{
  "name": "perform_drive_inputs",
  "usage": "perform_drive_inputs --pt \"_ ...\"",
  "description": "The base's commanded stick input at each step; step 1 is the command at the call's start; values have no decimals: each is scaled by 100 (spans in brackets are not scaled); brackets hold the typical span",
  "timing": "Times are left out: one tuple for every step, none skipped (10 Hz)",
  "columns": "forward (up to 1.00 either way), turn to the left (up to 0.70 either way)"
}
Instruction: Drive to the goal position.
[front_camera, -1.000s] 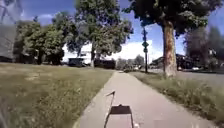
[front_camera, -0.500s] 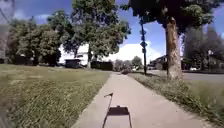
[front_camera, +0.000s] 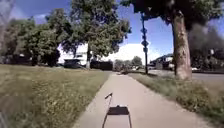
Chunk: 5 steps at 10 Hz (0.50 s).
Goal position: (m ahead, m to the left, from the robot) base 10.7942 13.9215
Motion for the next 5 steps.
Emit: perform_drive_inputs --pt "100 -35" --pt "100 -23" --pt "100 -7" --pt "100 0" --pt "100 0"
